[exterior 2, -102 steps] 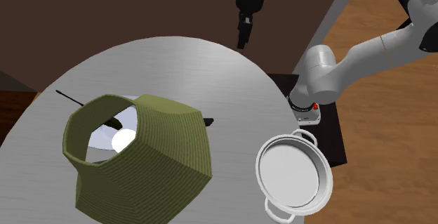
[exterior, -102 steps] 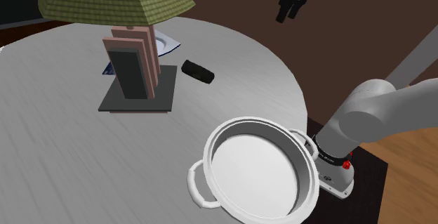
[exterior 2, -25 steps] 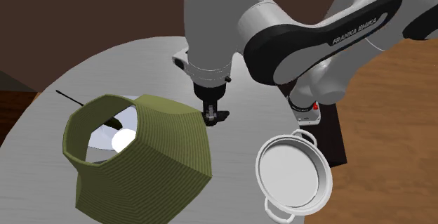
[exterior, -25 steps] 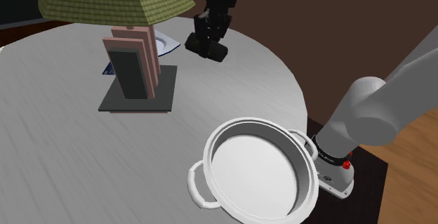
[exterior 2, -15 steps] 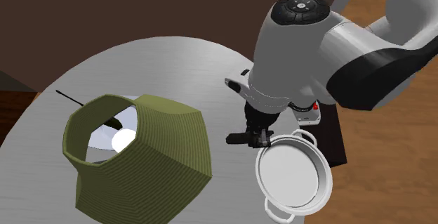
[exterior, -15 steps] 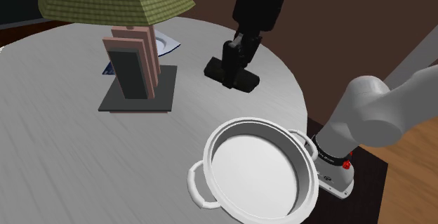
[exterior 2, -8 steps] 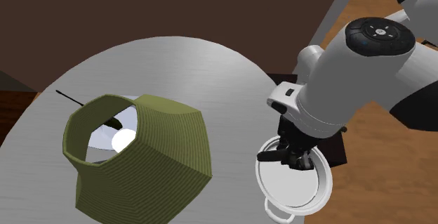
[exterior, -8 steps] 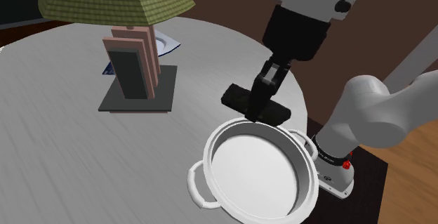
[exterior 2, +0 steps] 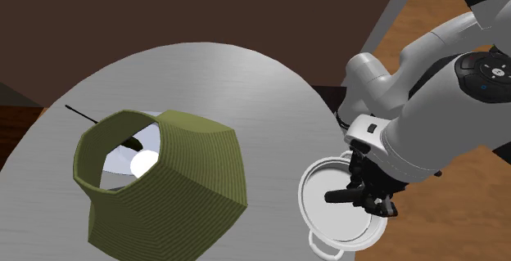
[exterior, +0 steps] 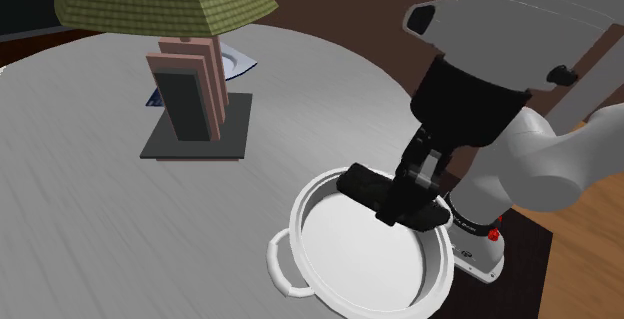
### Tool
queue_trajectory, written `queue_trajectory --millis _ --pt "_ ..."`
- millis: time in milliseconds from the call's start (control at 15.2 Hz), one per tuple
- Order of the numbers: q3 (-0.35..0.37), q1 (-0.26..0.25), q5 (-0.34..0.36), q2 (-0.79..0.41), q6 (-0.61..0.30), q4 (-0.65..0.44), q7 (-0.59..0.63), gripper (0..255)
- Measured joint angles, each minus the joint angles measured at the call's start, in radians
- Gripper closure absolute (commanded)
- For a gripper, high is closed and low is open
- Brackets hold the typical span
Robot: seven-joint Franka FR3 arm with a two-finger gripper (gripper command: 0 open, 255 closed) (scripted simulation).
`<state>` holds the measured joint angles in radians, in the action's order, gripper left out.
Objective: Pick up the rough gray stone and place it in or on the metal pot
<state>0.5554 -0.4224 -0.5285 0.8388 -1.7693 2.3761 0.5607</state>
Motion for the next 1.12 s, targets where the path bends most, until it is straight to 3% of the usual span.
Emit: queue_trajectory --millis 528,990,1056,1122 --pt "0.045 -0.015 -0.042 0.006 -0.103 0.108 -0.016 255" --pt "0.05 -0.016 -0.047 0.006 -0.118 0.122 -0.02 255" --pt "0.05 -0.016 -0.047 0.006 -0.118 0.122 -0.02 0" --pt "0.05 -0.016 -0.047 0.006 -0.118 0.122 -0.02 0"
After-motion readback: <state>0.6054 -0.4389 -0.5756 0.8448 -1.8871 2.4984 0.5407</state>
